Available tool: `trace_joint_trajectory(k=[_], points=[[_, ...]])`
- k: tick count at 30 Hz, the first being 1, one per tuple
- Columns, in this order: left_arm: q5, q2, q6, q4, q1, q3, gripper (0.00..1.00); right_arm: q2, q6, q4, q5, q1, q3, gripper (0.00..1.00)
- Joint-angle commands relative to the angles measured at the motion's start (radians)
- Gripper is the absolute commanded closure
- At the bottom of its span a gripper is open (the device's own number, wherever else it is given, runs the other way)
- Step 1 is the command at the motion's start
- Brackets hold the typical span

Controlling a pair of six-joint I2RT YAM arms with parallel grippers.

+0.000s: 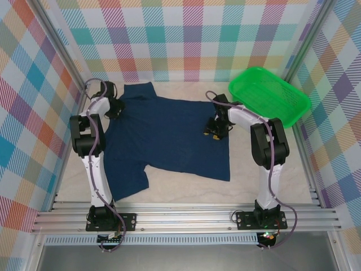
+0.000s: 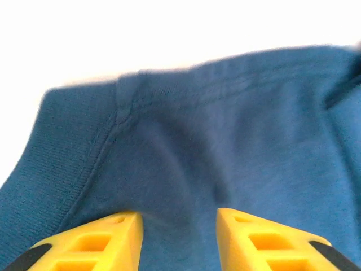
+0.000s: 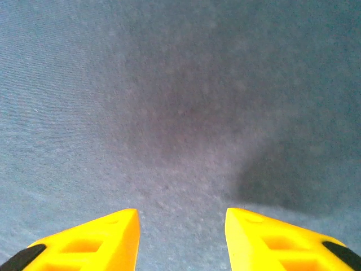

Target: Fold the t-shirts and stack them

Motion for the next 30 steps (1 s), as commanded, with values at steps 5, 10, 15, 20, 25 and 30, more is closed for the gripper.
trace_joint_trajectory(k=[5, 10, 15, 20, 25, 30], points=[[-0.07, -0.042, -0.065, -0.09, 0.096, -0.177, 0.66, 0.108, -0.028, -0.069, -0.044, 0.0, 0.144, 0.56], [-0.092, -0.126, -0.058, -0.09, 0.153, -0.308, 0.68, 0.192, -0.027, -0.118, -0.062, 0.003, 0.256, 0.55], [-0.13, -0.201, -0.082, -0.124, 0.165, -0.383, 0.73, 0.252, -0.027, -0.156, -0.065, 0.012, 0.349, 0.55], [-0.172, -0.245, -0.131, -0.27, 0.166, -0.387, 0.89, 0.295, -0.029, -0.187, -0.045, 0.017, 0.424, 0.55], [-0.179, -0.319, -0.152, -0.257, 0.157, -0.406, 0.93, 0.321, -0.045, -0.193, -0.049, 0.02, 0.476, 0.54], [-0.151, -0.247, -0.098, -0.218, 0.079, -0.15, 0.81, 0.3, -0.058, -0.161, -0.066, 0.031, 0.456, 0.54]])
